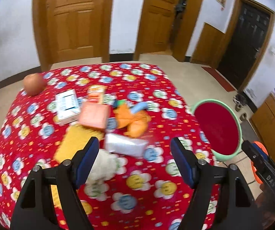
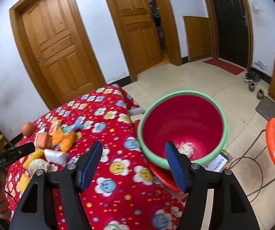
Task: Collect trash
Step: 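Move both open grippers back over the table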
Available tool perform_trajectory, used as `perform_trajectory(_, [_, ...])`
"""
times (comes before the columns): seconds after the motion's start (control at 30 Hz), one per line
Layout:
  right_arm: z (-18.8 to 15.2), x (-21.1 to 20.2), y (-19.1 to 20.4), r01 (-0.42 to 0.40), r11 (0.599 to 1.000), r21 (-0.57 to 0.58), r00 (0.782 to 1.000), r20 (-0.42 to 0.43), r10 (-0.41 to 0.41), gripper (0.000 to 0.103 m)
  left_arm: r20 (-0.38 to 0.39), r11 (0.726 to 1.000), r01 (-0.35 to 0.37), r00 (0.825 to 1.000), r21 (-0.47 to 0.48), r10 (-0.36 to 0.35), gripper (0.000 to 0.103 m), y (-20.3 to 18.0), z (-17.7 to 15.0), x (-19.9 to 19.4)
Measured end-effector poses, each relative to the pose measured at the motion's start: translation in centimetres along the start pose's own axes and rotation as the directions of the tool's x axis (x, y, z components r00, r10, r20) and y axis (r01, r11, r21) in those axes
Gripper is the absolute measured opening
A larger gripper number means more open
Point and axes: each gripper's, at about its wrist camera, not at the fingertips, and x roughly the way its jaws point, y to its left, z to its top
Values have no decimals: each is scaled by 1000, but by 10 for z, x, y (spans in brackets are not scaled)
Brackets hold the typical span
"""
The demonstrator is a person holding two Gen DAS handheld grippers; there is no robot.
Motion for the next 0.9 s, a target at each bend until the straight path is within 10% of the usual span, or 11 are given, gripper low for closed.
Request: perform_trajectory(0.9, [-18, 42, 79, -93, 992, -81, 989, -126, 83, 69, -96, 977, -123, 990, -174, 108, 76, 105, -22, 41])
